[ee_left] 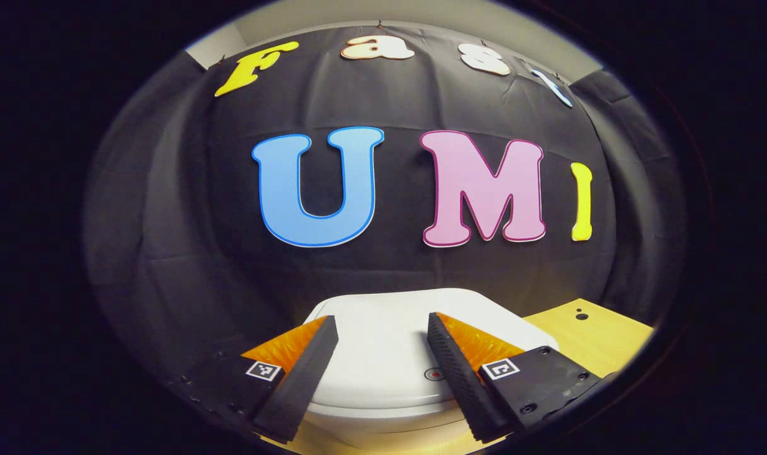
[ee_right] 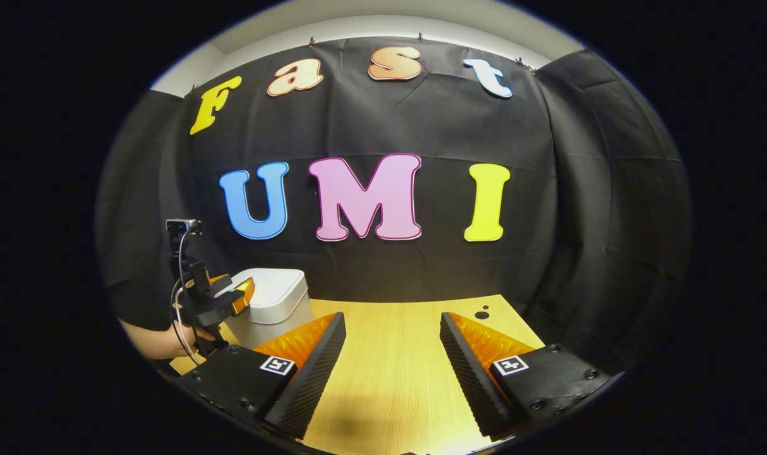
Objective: Press the lid of the desktop garbage bin to open it, pick up the crumpled paper on the desktop and throw it into the bin, then pick up the pop can on the desktop and drop it into the bin, and finally close the garbage bin lid.
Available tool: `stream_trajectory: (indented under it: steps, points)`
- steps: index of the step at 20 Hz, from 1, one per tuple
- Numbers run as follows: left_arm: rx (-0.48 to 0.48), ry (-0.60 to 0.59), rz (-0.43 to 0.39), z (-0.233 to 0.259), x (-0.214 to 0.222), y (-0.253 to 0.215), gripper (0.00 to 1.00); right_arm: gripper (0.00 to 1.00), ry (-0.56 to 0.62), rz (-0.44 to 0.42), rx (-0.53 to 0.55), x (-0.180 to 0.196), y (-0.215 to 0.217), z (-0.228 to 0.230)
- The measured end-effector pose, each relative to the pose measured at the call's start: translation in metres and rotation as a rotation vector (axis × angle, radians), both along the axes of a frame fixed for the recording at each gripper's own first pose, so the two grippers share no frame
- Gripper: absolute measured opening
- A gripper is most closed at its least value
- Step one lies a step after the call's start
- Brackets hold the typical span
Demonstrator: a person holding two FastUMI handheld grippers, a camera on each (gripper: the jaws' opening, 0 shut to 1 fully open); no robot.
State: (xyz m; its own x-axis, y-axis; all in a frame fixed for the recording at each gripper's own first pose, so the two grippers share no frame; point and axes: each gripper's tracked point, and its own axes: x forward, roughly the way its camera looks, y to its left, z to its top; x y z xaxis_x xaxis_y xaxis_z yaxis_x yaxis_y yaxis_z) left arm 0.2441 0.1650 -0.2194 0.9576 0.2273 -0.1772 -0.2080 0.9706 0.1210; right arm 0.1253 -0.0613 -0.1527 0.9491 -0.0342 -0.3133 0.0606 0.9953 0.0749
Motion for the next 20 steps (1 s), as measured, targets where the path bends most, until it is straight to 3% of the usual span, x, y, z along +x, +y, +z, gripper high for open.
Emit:
stream_trajectory:
  steps: [3, 5, 7, 12, 14, 17, 20]
  points:
    - [-0.01, 0.053, 0.026, 0.002, -0.001, 0.0, 0.98, 0.97, -0.008, 0.009, -0.008, 0.0, -0.001, 0.003]
    - [-0.063, 0.038, 0.037, 0.02, -0.005, -0.015, 0.95, 0.97, -0.032, 0.004, -0.001, 0.003, -0.004, 0.009]
    - [-0.051, 0.01, 0.043, 0.044, -0.017, -0.031, 0.94, 0.97, -0.043, 0.01, 0.014, 0.006, -0.004, 0.01]
    - [0.006, -0.092, -0.037, 0.115, -0.052, -0.105, 0.94, 0.97, -0.032, 0.063, 0.015, 0.012, -0.009, -0.002]
    - [0.0, -0.146, -0.057, 0.146, -0.084, -0.152, 0.94, 0.97, -0.031, 0.089, 0.033, 0.007, -0.012, -0.008]
    - [-0.021, -0.135, -0.1, 0.148, -0.11, -0.194, 0.94, 0.97, -0.024, 0.106, -0.023, -0.002, -0.024, -0.021]
    - [0.03, -0.139, -0.095, 0.158, -0.13, -0.21, 0.94, 0.97, -0.053, 0.13, -0.038, -0.014, -0.027, -0.017]
